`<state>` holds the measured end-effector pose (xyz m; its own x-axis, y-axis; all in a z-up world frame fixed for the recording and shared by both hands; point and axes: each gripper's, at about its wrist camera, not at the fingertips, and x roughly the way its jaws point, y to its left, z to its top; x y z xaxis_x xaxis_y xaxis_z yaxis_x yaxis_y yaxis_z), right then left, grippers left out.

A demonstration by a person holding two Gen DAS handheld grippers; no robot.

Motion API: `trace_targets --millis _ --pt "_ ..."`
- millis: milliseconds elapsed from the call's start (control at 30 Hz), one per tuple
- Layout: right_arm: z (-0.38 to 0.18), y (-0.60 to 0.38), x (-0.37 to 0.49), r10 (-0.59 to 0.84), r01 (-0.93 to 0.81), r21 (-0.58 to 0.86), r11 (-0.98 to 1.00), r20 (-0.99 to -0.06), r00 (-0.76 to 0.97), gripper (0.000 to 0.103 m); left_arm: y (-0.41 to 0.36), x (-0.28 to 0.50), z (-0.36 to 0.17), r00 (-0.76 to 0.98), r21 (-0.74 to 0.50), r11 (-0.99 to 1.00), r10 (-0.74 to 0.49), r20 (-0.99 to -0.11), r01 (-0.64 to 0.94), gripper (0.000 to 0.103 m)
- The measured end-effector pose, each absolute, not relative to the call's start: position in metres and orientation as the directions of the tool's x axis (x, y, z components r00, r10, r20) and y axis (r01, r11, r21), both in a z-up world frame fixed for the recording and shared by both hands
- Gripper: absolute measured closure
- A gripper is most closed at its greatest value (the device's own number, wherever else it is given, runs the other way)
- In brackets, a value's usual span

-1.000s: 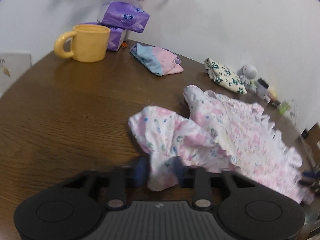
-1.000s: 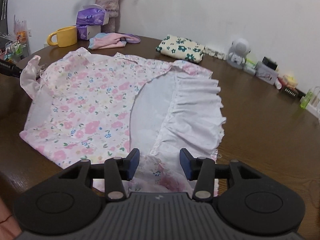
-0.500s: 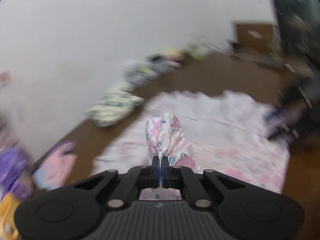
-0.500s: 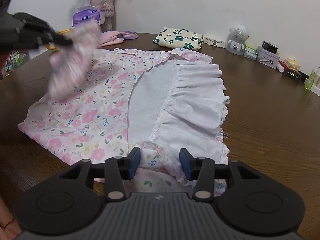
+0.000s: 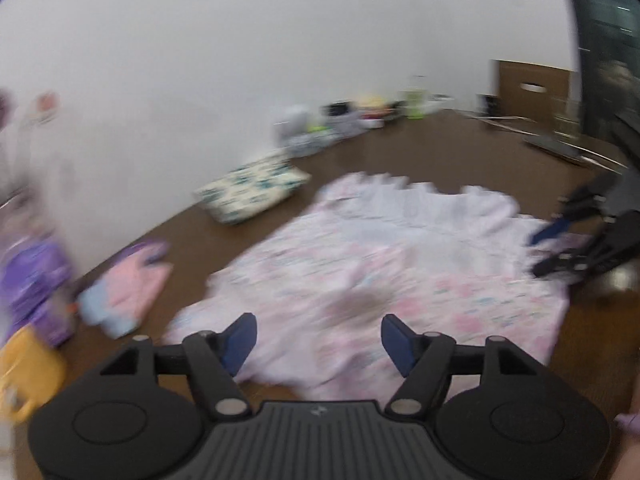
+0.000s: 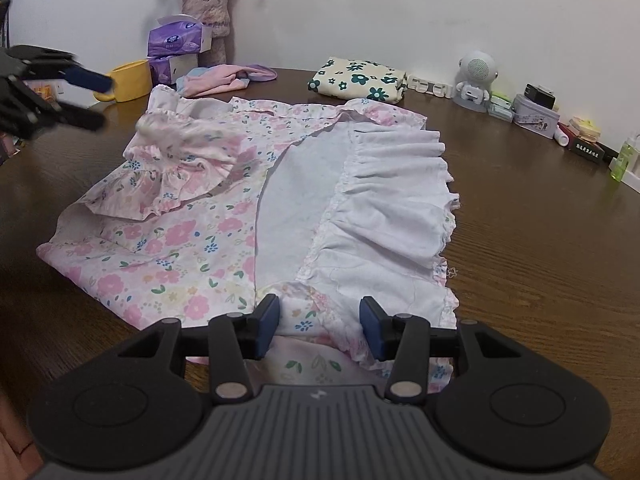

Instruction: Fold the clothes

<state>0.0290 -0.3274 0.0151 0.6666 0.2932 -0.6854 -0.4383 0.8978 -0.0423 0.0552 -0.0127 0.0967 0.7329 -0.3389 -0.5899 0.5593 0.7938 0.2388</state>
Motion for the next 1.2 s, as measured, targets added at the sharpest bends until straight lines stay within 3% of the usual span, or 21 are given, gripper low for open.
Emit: trace_targets --millis 133,400,567,600,667,700,967,1200 --pt "0.015 -0.325 0.028 0.284 -0.435 -0.055 0.899 -0.683 0.673 0.058 0.023 0.075 0.086 0.722 0.229 0.859 -0.21 -0.659 0.458 0.034" --pt "0.015 -0.323 0.028 0.275 -0.426 -0.058 0.903 -0.682 0.677 0.058 0.019 0.127 0.049 0.652 0.191 0.861 -0.193 -0.733 0.47 0.045" --pt "0.014 -0.322 0.027 0.271 -0.423 -0.065 0.904 -0.679 0.682 0.058 0.004 0.149 0.034 0.651 0.209 0.867 -0.161 -0.742 0.452 0.058" --pt "0.014 -0.322 0.026 0.27 -0.423 -0.067 0.904 -0.678 0.684 0.058 0.003 0.152 0.034 0.657 0.216 0.873 -0.147 -0.74 0.438 0.061" --pt "0.014 -0.321 0.025 0.267 -0.423 -0.072 0.903 -0.677 0.686 0.058 0.001 0.153 0.036 0.68 0.242 0.87 -0.136 -0.721 0.43 0.097" --pt "0.014 -0.321 0.025 0.266 -0.423 -0.074 0.903 -0.676 0.688 0.058 -0.001 0.153 0.037 0.692 0.259 0.864 -0.133 -0.71 0.432 0.1" --pt "0.013 -0.319 0.023 0.253 -0.414 -0.089 0.906 -0.67 0.698 0.056 0.001 0.13 0.052 0.8 0.532 0.735 -0.024 -0.6 0.421 0.102" --pt "0.013 -0.316 0.021 0.231 -0.404 -0.115 0.908 -0.667 0.709 0.056 0.003 0.107 0.048 0.887 0.818 0.458 0.12 -0.445 0.348 0.101"
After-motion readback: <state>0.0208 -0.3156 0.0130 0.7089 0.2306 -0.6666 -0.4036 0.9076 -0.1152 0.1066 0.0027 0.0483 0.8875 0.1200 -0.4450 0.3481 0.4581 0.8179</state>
